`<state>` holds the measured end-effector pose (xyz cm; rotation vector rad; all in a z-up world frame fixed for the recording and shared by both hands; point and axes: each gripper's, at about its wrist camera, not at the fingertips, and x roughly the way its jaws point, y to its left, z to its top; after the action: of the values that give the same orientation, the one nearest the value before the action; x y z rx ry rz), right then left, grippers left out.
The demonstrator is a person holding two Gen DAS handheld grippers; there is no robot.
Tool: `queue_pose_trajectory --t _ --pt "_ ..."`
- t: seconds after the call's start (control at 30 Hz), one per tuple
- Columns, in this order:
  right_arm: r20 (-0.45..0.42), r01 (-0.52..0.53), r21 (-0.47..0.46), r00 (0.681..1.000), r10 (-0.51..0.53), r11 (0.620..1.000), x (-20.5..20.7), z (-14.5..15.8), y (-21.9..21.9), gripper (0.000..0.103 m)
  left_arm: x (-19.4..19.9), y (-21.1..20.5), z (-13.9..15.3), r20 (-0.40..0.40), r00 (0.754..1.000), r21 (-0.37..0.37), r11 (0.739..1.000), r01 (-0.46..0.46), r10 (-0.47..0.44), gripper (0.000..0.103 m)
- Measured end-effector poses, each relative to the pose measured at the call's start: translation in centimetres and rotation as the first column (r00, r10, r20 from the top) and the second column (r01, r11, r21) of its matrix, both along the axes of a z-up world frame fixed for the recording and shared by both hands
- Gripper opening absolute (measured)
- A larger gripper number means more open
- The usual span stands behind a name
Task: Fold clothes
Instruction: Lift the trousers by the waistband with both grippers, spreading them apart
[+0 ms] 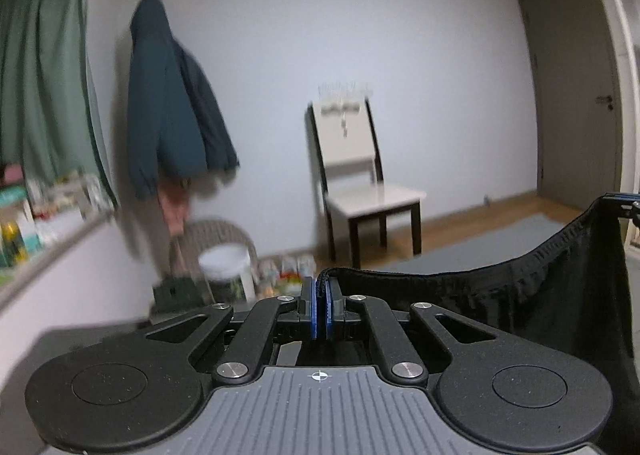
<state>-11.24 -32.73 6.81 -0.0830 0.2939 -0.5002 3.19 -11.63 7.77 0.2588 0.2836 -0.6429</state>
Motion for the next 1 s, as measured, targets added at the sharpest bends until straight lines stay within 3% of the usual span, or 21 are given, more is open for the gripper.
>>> queue_pose_trajectory --t 0.3,0.5,0.73,1.0 --pt "-0.146 0.019 0.149 0.989 0.003 0.989 6.7 -6.7 -6.1 0.004 7.1 -5.7 -9.3 -0.152 0.987 0.110 0.993 -0.043 0.059 0.004" --pt "-0.279 0.039 0.235 0.960 0.029 0.971 11.6 -10.9 -9.4 0.004 11.8 -9.3 -14.2 -0.233 0.969 0.190 0.981 -0.039 0.083 0.004" --pt "-0.356 0.053 0.255 0.933 0.042 0.966 16.6 -13.2 -11.6 0.004 15.3 -12.6 -16.4 -0.239 0.967 0.272 0.962 -0.024 0.092 0.004" --pt "-0.393 0.067 0.250 0.919 0.038 0.966 22.0 -14.0 -14.1 0.004 20.1 -15.5 -15.9 -0.237 0.963 0.301 0.952 -0.055 0.131 0.004"
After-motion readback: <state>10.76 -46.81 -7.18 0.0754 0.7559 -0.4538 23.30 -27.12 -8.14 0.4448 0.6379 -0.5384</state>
